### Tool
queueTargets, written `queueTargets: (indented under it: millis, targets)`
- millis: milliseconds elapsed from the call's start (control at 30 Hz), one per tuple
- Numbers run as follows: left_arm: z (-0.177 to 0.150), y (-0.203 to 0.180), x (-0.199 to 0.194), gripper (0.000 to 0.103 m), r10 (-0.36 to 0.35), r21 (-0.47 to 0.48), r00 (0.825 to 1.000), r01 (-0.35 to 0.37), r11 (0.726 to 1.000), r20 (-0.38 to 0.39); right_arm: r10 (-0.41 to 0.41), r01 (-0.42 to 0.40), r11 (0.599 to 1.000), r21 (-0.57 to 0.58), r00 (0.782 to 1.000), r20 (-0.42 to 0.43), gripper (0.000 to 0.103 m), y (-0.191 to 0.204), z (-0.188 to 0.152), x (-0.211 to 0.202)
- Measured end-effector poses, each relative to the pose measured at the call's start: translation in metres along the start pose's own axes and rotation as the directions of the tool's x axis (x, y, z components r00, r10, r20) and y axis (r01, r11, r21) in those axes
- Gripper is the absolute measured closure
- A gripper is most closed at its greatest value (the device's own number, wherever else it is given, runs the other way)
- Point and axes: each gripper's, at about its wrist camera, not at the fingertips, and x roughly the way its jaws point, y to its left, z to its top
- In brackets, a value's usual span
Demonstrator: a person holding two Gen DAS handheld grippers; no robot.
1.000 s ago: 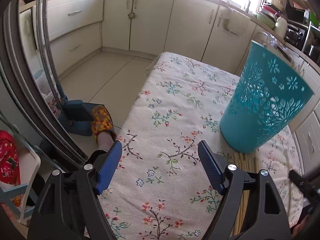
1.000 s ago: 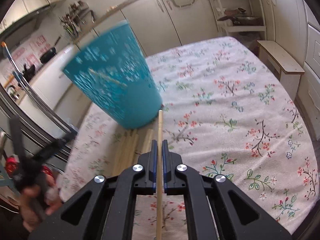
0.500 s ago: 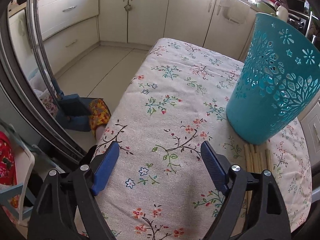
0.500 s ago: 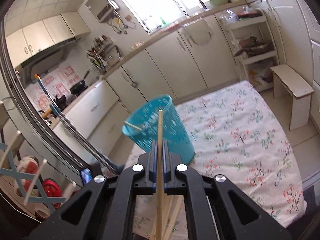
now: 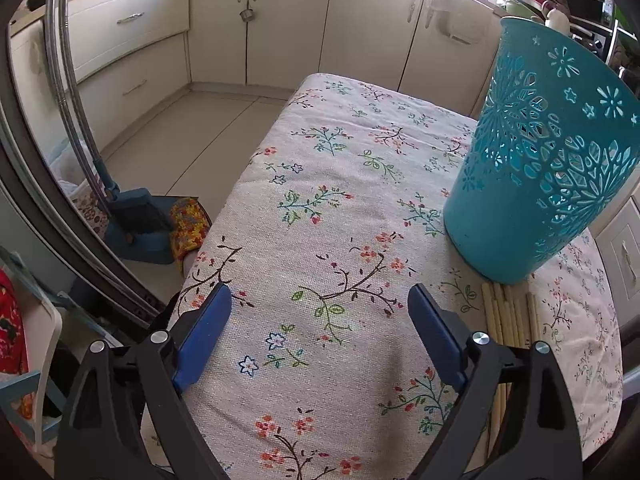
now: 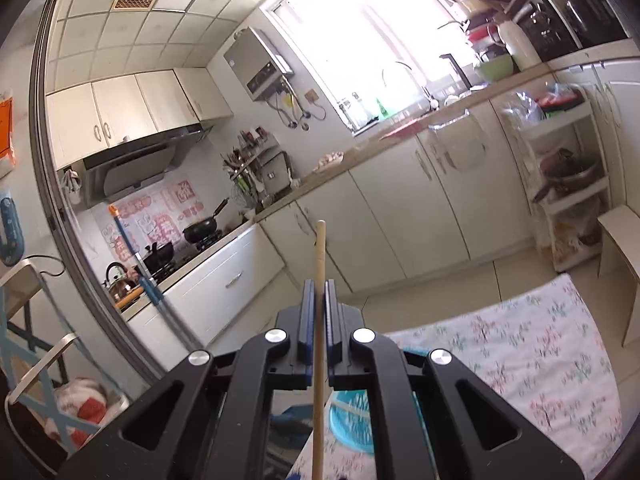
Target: Organize utensils
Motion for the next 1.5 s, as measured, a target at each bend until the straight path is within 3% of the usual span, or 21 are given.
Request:
queueTargets:
  millis: [300,633,933,1067,1133,1233,1267,1367,1433,1500]
  targets:
    - [0.000,-0.002,0.000,0.015,-0.007,0.009,1.000,0.007,1.000,-0.004,-0.164,0.163,0.986,-0.022,0.985,-0.044,0.098,-0.027,-0.020,0.072]
    - [0.000,-0.001,0.001,0.013,-0.020,0.005,1.000,0.020,1.000,-0.005,-0.222,0.208,0.972,-0.108,0.964,-0.148,0.097,-0.029,-0.055,0.084]
    - [0.000,-0.002,0.001,0.012,-0.018,0.006,1.000,0.018,1.000,-0.006,-0.214,0.205,0.976,-0.073,0.964,-0.155,0.097,-0.031,-0.042,0.085]
    - [0.000,-0.002,0.001,0.012,-0.019,0.005,1.000,0.019,1.000,-0.005,-0.194,0.182,0.981,-0.068,0.948,-0.253,0.094,-0.034,-0.045,0.089]
    - [0.000,-0.002,0.001,0.012,-0.020,0.004,1.000,0.020,1.000,-0.005,-0.174,0.162,0.985,-0.064,0.927,-0.334,0.084,-0.034,-0.048,0.098]
    - [0.000,-0.002,0.001,0.012,-0.022,0.003,1.000,0.022,1.000,-0.005,-0.125,0.131,0.991,-0.020,0.878,-0.462,0.079,-0.037,-0.050,0.118]
    - [0.000,-0.001,0.001,0.012,-0.023,0.002,1.000,0.023,1.000,-0.004,-0.121,0.127,0.992,-0.023,0.858,-0.499,0.078,-0.036,-0.053,0.124]
    - [0.000,-0.002,0.001,0.012,-0.023,0.002,1.000,0.023,1.000,-0.004,-0.110,0.098,0.994,-0.055,0.752,-0.650,0.078,-0.029,-0.068,0.150]
    - [0.000,-0.001,0.001,0.012,-0.026,0.000,1.000,0.026,1.000,-0.003,-0.089,0.073,0.996,-0.053,0.715,-0.693,0.083,-0.027,-0.077,0.156]
    - [0.000,0.000,0.000,0.011,-0.029,-0.001,1.000,0.029,1.000,-0.004,-0.117,0.072,0.993,-0.093,0.699,-0.705,0.088,-0.024,-0.082,0.158]
